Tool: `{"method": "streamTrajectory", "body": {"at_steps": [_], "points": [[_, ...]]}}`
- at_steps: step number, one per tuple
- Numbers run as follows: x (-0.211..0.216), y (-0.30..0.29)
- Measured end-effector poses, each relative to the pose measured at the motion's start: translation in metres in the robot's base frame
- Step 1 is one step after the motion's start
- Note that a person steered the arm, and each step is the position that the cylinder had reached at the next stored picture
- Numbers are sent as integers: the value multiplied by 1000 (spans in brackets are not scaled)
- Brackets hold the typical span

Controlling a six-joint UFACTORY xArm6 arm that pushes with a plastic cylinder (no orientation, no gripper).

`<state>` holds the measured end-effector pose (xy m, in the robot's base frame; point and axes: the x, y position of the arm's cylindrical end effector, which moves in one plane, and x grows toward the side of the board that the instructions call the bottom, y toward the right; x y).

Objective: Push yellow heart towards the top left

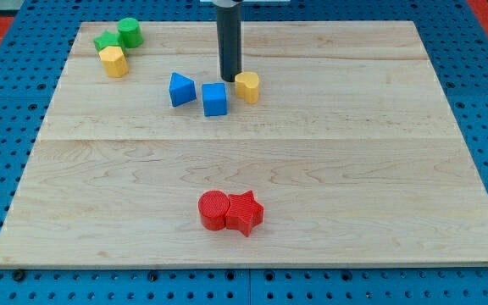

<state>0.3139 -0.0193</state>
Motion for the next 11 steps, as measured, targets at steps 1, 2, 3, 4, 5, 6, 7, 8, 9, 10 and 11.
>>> {"method": "streamTrajectory", "body": {"at_steps": [1, 2, 3, 4, 5, 6, 7, 8, 9, 10, 11], "points": [[-10, 73], [22, 110], [61, 96], [61, 51], [31, 4], [-7, 3], [-8, -36], [-7, -52], [-6, -98], [15, -185], [31, -241]]}}
